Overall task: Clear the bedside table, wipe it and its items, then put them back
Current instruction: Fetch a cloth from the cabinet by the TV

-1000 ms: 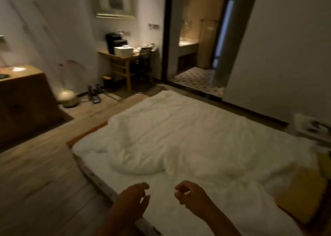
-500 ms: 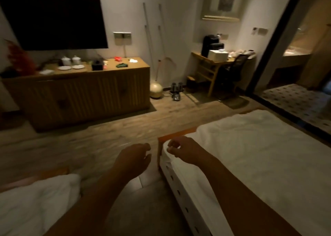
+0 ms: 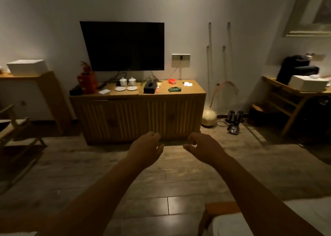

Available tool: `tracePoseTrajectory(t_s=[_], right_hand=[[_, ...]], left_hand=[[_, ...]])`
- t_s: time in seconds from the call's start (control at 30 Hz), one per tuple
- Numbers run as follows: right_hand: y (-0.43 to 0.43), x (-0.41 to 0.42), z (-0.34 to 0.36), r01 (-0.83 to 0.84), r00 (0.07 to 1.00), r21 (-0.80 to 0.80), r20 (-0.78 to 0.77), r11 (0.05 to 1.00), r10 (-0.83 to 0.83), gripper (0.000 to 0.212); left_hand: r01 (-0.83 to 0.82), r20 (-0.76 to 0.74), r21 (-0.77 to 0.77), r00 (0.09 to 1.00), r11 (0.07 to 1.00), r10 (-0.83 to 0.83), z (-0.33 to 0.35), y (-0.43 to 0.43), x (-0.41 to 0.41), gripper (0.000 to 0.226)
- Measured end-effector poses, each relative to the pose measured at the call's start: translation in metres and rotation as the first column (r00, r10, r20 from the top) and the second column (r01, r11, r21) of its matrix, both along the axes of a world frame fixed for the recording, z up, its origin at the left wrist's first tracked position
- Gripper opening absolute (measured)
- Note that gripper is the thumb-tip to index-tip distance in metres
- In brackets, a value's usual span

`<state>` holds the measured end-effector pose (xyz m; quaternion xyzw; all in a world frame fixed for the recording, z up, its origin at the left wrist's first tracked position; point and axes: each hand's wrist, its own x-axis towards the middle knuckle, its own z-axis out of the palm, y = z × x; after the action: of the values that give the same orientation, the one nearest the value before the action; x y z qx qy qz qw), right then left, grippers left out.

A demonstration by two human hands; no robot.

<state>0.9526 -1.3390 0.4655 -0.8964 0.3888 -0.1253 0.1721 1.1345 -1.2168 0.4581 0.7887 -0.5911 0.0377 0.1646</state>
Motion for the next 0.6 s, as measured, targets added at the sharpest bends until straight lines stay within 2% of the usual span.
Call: tracePoseTrajectory(t_s=[0.2, 0.3, 0.4, 0.6], right_hand=[[-0.133, 0.099, 0.005, -0.023, 1.0, 0.073, -0.004, 0.997, 0.023, 0.033], [-0.199, 0.151, -0.005, -0.033, 0.996, 0.133, -0.077, 0.991, 0.044, 0.03], [-0.274, 0.203, -0.016, -0.059, 0.986, 0.114, -0.146, 0.992, 0.076, 0.026], [-0.421, 0.294, -0.026, 0.041, 0.98, 0.126, -0.198, 0.991, -0.015, 0.028]], left_hand=[[-0.046, -0.053, -0.026, 0.998, 0.999, 0.044, 0.002, -0.131, 0.077, 0.023], [-0.037, -0.06, -0.004, 0.998, 0.999, 0.037, -0.012, -0.205, 0.119, 0.03], [-0.008, -0.046, 0.036, 0.999, 0.999, 0.009, -0.027, -0.284, 0.173, 0.038], [0.052, -0.095, 0.087, 0.995, 0.995, -0.044, -0.032, -0.437, 0.278, 0.031]])
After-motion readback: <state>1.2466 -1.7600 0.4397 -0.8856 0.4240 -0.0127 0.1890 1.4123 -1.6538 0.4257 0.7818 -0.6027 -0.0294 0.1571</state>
